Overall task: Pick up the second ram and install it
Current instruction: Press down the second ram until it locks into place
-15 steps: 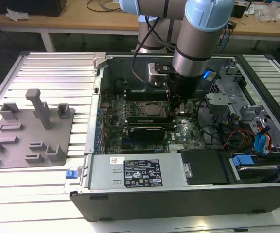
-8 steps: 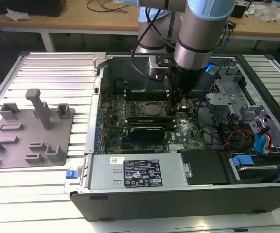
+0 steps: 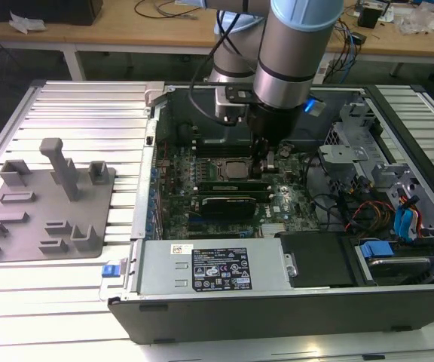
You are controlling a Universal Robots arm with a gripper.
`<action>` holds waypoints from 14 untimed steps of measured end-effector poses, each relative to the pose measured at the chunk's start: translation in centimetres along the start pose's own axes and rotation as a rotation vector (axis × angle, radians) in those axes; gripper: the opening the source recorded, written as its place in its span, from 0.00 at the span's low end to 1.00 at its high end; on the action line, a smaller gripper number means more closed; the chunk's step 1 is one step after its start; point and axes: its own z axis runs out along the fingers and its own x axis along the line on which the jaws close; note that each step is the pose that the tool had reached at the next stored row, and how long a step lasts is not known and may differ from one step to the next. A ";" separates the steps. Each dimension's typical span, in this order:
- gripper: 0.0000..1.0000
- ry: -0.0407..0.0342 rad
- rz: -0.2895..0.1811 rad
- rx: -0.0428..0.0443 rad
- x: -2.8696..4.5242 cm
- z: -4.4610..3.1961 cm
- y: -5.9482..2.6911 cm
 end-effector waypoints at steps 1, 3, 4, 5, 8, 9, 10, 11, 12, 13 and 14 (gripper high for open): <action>0.08 -0.0001 0.000 0.0000 0.00 0.03 0.56; 0.08 0.0001 0.000 0.0000 0.01 0.05 1.48; 0.08 0.0000 0.000 0.0001 0.01 0.07 1.86; 0.08 -0.0001 0.000 0.0002 0.02 0.09 2.08; 0.08 -0.0002 0.000 0.0002 0.03 0.12 2.86; 0.08 -0.0003 0.000 0.0003 0.03 0.14 3.31; 0.08 -0.0003 0.000 0.0003 0.04 0.16 3.86; 0.08 -0.0003 0.000 0.0003 0.04 0.17 4.18; 0.08 -0.0003 0.000 0.0003 0.04 0.18 4.39; 0.08 -0.0003 0.000 0.0003 0.05 0.19 4.73; 0.08 -0.0003 0.000 0.0003 0.05 0.21 5.08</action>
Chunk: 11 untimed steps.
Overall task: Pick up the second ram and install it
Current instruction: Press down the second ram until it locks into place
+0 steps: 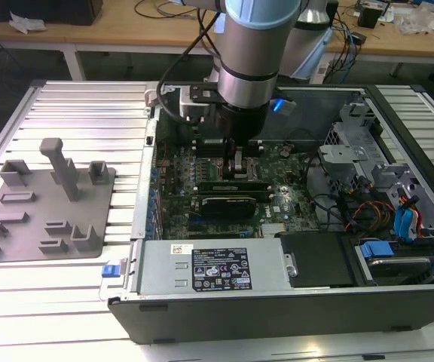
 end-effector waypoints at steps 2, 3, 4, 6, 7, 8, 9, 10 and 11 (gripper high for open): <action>0.08 0.0000 0.000 -0.0001 0.00 0.00 0.08; 0.08 0.0000 0.000 -0.0001 0.00 0.02 0.13; 0.08 0.0000 0.000 0.0005 0.02 0.17 0.29; 0.08 -0.0001 0.000 0.0013 0.03 0.60 0.59; 0.08 0.0000 0.000 0.0018 0.03 0.70 0.65; 0.08 -0.0001 0.000 0.0023 0.04 0.82 0.67; 0.08 -0.0001 0.000 0.0032 0.05 1.07 0.67; 0.08 0.0000 0.000 0.0034 0.05 1.18 0.68; 0.08 -0.0001 0.000 0.0034 0.04 1.24 0.67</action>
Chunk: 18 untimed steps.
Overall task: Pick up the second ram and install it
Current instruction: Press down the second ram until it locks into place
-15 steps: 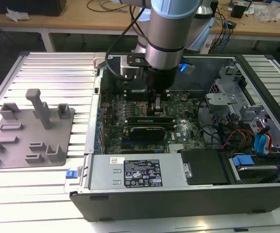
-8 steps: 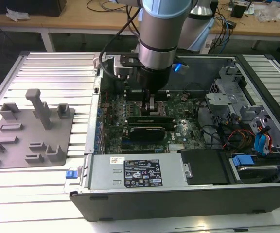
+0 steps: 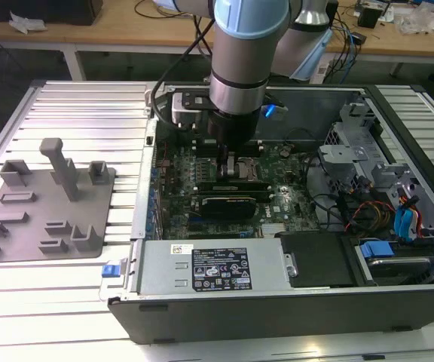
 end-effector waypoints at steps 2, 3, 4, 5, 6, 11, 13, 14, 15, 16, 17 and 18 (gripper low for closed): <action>0.08 0.0003 0.000 -0.0001 0.01 0.24 0.00; 0.08 0.0003 0.000 -0.0001 0.01 0.24 0.00; 0.08 0.0001 0.000 -0.0001 0.01 0.26 -0.01; 0.08 0.0001 0.000 -0.0001 0.01 0.38 -0.01; 0.08 0.0002 0.000 -0.0001 0.01 0.41 -0.01; 0.08 0.0001 0.000 -0.0001 0.02 0.64 -0.02; 0.08 -0.0002 0.000 0.0000 0.02 0.75 -0.02; 0.08 0.0001 0.000 0.0000 0.02 0.76 -0.02; 0.08 0.0001 0.000 0.0000 0.02 0.76 -0.02; 0.08 0.0003 0.000 0.0000 0.03 0.76 -0.02; 0.08 0.0002 0.000 0.0000 0.02 0.77 -0.02; 0.08 0.0001 0.000 0.0001 0.02 0.77 -0.03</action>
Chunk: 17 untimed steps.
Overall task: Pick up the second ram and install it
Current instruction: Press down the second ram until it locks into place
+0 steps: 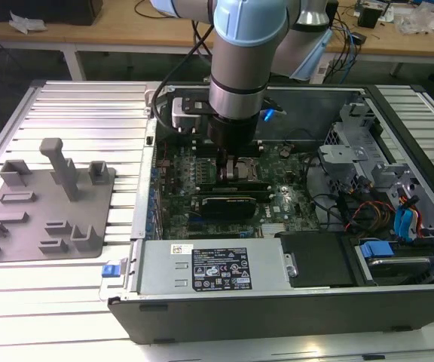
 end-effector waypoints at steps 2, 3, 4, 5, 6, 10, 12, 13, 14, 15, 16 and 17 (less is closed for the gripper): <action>0.08 -0.0001 0.000 0.0000 -0.04 -0.96 0.03; 0.08 -0.0002 0.000 0.0001 -0.06 -1.60 0.06; 0.08 -0.0001 0.000 0.0000 -0.08 -2.01 0.07; 0.08 -0.0002 0.000 0.0000 -0.08 -2.20 0.08; 0.08 -0.0003 0.000 0.0002 -0.08 -2.20 0.08; 0.08 0.0000 0.000 0.0000 -0.10 -2.29 -1.90; 0.08 -0.0001 0.000 0.0000 -0.11 -2.32 -2.87; 0.08 0.0000 0.000 0.0000 -0.11 -2.33 -2.96; 0.08 0.0000 0.000 0.0000 -0.11 -2.33 -2.96; 0.08 0.0000 0.000 0.0000 -0.11 -2.33 -2.99; 0.08 0.0000 0.000 0.0000 -0.11 -2.33 -3.00; 0.08 0.0000 0.000 0.0000 -0.11 -2.33 -3.00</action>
